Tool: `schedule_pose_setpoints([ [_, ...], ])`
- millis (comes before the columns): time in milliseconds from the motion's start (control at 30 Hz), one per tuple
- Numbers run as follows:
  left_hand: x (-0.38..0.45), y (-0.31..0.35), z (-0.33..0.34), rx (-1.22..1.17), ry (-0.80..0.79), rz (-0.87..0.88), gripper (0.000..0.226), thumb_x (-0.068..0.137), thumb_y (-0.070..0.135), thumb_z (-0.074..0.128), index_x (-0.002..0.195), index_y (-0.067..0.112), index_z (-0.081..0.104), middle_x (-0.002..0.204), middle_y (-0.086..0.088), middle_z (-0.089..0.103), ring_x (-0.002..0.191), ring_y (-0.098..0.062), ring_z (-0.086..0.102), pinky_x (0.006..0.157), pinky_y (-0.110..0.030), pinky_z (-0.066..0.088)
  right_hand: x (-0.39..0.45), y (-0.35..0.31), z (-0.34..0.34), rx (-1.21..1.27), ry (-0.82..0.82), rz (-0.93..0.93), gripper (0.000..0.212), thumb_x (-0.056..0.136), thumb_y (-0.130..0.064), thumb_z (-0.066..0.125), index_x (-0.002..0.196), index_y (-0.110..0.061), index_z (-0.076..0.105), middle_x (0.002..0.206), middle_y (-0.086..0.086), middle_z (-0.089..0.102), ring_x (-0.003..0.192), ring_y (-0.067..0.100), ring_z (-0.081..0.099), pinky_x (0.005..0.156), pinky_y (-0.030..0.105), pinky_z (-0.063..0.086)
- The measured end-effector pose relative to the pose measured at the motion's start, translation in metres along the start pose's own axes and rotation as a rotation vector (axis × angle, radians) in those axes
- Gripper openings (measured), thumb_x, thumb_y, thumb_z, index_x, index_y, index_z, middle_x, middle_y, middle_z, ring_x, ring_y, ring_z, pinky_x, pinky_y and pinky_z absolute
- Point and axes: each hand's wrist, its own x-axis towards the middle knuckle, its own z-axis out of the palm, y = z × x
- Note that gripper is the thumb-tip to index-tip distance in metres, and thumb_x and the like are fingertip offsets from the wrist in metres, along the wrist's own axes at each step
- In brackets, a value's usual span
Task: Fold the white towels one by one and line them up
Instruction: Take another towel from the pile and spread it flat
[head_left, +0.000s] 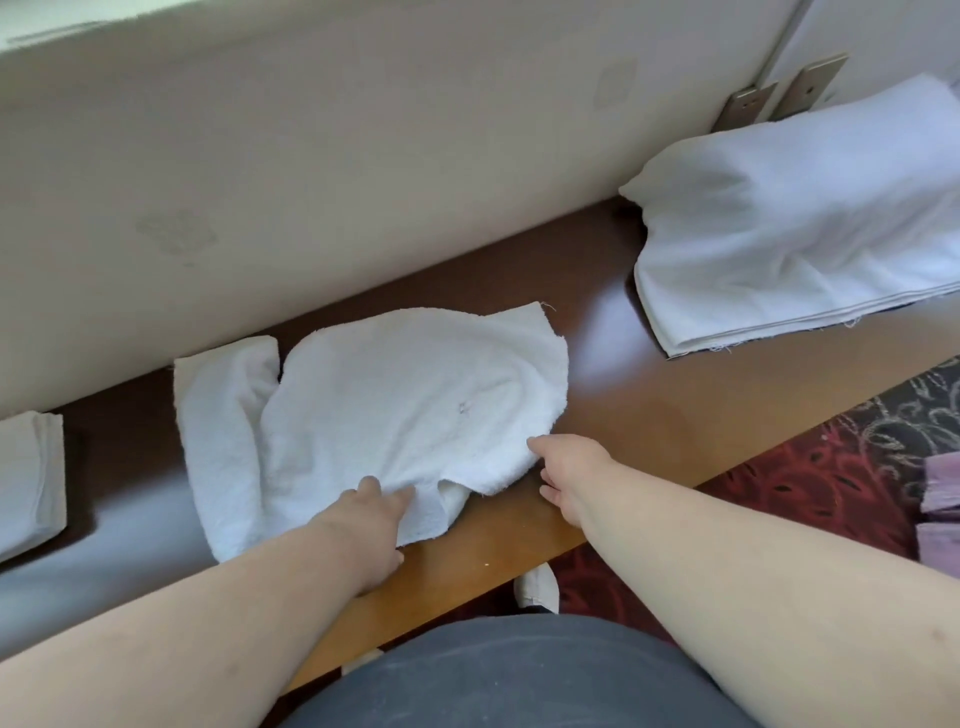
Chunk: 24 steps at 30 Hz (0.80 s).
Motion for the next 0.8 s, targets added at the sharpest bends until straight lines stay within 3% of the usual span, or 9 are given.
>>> schedule_pose_setpoints([
  [100, 0.004, 0.013, -0.006, 0.015, -0.032, 0.006, 0.074, 0.088, 0.057, 0.051, 0.151, 0.035, 0.017, 0.133, 0.0, 0.037, 0.108, -0.023, 0.055, 0.085, -0.034, 0.049, 0.006, -0.012, -0.018, -0.144, 0.009, -0.14, 0.025, 0.09, -0.028, 0.061, 0.113, -0.018, 0.058, 0.108, 0.003, 0.062, 0.096, 0.024, 0.059, 0.096, 0.041, 0.051],
  [200, 0.007, 0.025, -0.024, -0.018, -0.045, 0.006, 0.055, 0.088, 0.069, 0.036, 0.13, 0.036, 0.048, 0.113, 0.01, 0.056, 0.095, -0.014, 0.056, 0.073, -0.03, 0.045, 0.005, -0.029, -0.034, -0.229, 0.006, -0.202, 0.021, 0.091, -0.029, 0.054, 0.11, -0.021, 0.049, 0.096, -0.002, 0.055, 0.082, 0.016, 0.051, 0.082, 0.036, 0.043],
  [267, 0.012, 0.033, -0.045, -0.053, 0.074, 0.022, 0.046, 0.09, 0.069, 0.03, 0.109, 0.036, 0.057, 0.091, 0.015, 0.058, 0.081, -0.008, 0.056, 0.063, -0.028, 0.043, 0.005, -0.035, -0.044, -0.347, -0.001, -0.214, 0.019, 0.092, -0.027, 0.053, 0.108, -0.022, 0.045, 0.093, -0.002, 0.05, 0.079, 0.016, 0.047, 0.074, 0.033, 0.04],
  [333, 0.023, 0.042, -0.073, -0.1, 0.25, 0.056, 0.037, 0.095, 0.061, 0.03, 0.096, 0.033, 0.056, 0.084, 0.013, 0.057, 0.074, -0.01, 0.056, 0.058, -0.029, 0.042, 0.003, -0.039, -0.054, -0.484, 0.008, -0.232, 0.021, 0.091, -0.024, 0.056, 0.108, -0.021, 0.043, 0.093, 0.0, 0.047, 0.076, 0.015, 0.045, 0.067, 0.03, 0.039],
  [433, 0.054, 0.06, -0.122, -0.201, 0.418, 0.132, 0.027, 0.1, 0.043, 0.035, 0.109, 0.032, 0.058, 0.107, 0.009, 0.057, 0.098, -0.018, 0.059, 0.079, -0.035, 0.048, -0.001, -0.037, -0.068, -0.63, 0.017, -0.267, 0.031, 0.089, -0.021, 0.06, 0.11, -0.021, 0.038, 0.097, 0.005, 0.051, 0.077, 0.017, 0.052, 0.065, 0.03, 0.044],
  [567, 0.106, 0.086, -0.179, -0.215, 0.402, 0.256, 0.046, 0.101, 0.027, 0.035, 0.147, 0.03, 0.035, 0.15, 0.004, 0.04, 0.134, -0.019, 0.041, 0.11, -0.035, 0.034, -0.003, -0.033, -0.077, -0.85, 0.044, -0.293, 0.029, 0.082, -0.018, 0.056, 0.102, -0.027, 0.036, 0.086, -0.003, 0.049, 0.067, 0.011, 0.046, 0.062, 0.026, 0.043],
  [633, 0.127, 0.098, -0.189, -0.163, 0.313, 0.3, 0.052, 0.101, 0.03, 0.034, 0.152, 0.028, 0.024, 0.156, 0.001, 0.03, 0.14, -0.021, 0.033, 0.114, -0.035, 0.027, 0.005, -0.047, -0.082, -0.915, 0.066, -0.244, 0.037, 0.084, -0.021, 0.06, 0.116, -0.033, 0.046, 0.111, -0.004, 0.054, 0.091, 0.004, 0.055, 0.089, 0.026, 0.047],
  [700, 0.145, 0.107, -0.188, -0.075, 0.232, 0.317, 0.057, 0.102, 0.04, 0.03, 0.155, 0.026, 0.014, 0.162, 0.002, 0.013, 0.147, -0.02, 0.017, 0.118, -0.038, 0.019, 0.012, -0.049, -0.097, -0.786, 0.089, -0.233, 0.051, 0.093, -0.028, 0.061, 0.142, -0.026, 0.049, 0.156, 0.001, 0.03, 0.14, 0.015, 0.036, 0.113, 0.025, 0.031],
  [800, 0.167, 0.113, -0.183, 0.067, 0.179, 0.289, 0.065, 0.1, 0.05, 0.021, 0.156, 0.025, -0.003, 0.162, 0.004, -0.016, 0.149, -0.02, -0.009, 0.119, -0.045, 0.012, 0.028, -0.055, -0.105, -0.791, 0.006, -0.222, 0.048, 0.103, -0.027, 0.048, 0.149, -0.014, 0.042, 0.16, 0.008, 0.027, 0.148, 0.017, 0.025, 0.111, 0.018, 0.024],
])
